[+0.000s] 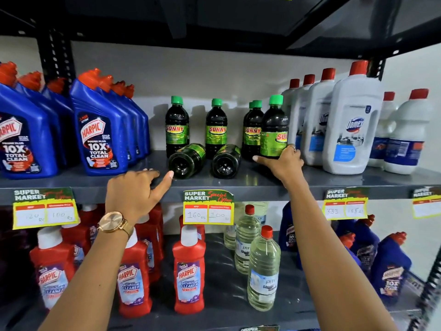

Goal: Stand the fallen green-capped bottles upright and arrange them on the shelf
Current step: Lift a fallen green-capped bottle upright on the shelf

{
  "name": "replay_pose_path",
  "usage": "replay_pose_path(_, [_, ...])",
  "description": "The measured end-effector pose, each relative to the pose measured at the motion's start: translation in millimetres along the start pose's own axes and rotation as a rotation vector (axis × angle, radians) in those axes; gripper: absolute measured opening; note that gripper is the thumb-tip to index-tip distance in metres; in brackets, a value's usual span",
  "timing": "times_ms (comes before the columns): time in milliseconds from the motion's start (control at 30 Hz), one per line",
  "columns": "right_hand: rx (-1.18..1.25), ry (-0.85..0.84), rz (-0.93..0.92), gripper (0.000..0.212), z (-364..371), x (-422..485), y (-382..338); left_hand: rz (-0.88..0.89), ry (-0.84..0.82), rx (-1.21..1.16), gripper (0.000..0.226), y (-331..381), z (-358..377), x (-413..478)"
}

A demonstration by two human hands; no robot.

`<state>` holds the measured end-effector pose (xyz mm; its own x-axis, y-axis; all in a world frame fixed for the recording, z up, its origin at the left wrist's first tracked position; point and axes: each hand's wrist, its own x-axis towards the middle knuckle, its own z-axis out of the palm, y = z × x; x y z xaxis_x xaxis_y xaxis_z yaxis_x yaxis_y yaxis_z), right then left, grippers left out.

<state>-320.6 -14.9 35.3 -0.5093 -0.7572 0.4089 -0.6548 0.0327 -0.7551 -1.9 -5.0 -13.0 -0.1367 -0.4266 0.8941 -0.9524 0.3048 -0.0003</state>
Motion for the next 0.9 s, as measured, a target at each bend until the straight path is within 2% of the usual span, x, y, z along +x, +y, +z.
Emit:
replay_pose_path(67, [0.009, -0.051, 0.003, 0.107, 1.1, 0.3, -0.9, -0.005, -0.002, -0.001, 0.069, 0.1, 0.0, 0.3])
replay_pose_path(100, [0.088, -0.072, -0.005, 0.097, 0.9, 2.8, 0.4, -0.005, -0.001, -0.001, 0.069, 0.2, -0.5, 0.3])
replay_pose_path(200, [0.308, -0.083, -0.010, 0.052, -1.7, 5.2, 7.8, -0.002, 0.006, 0.005, 0.067, 0.7, -1.9, -0.8])
replay_pose_path(233, [0.315, -0.079, -0.010, 0.047, -2.6, 5.8, 9.9, -0.003, 0.005, 0.007, 0.066, 0.8, -1.9, -0.9])
replay_pose_path(267, [0.302, -0.071, -0.017, 0.051, -2.2, 6.2, 11.4, -0.005, 0.006, 0.007, 0.065, 0.5, -1.8, -1.0])
replay_pose_path(400, [0.138, -0.014, -0.057, 0.091, 2.1, 1.3, 5.0, -0.014, 0.014, 0.000, 0.062, 0.5, -1.3, -0.2])
replay_pose_path(467, [0.110, -0.030, -0.065, 0.101, 2.7, 0.3, 3.8, -0.019, 0.013, -0.001, 0.063, 0.6, -1.2, -0.2])
replay_pose_path(500, [0.153, -0.042, -0.065, 0.098, 0.9, 0.5, 3.6, -0.021, 0.013, -0.003, 0.063, 0.4, -1.2, -0.1])
replay_pose_path(600, [0.355, -0.091, -0.028, 0.052, -6.1, 1.8, 8.2, -0.022, 0.006, -0.007, 0.064, 0.1, -1.2, 0.3])
replay_pose_path(667, [0.386, -0.084, -0.032, 0.037, -10.0, 2.0, 12.0, -0.021, 0.008, -0.014, 0.063, 0.4, -1.5, 0.5])
replay_pose_path(833, [0.210, 0.017, -0.083, 0.059, -4.7, -1.1, 8.4, -0.028, 0.006, -0.018, 0.065, 1.1, -2.8, 0.1])
replay_pose_path(900, [0.167, 0.017, -0.075, 0.060, -1.7, 1.6, 8.7, -0.026, 0.005, -0.015, 0.065, 1.1, -2.3, -0.1])
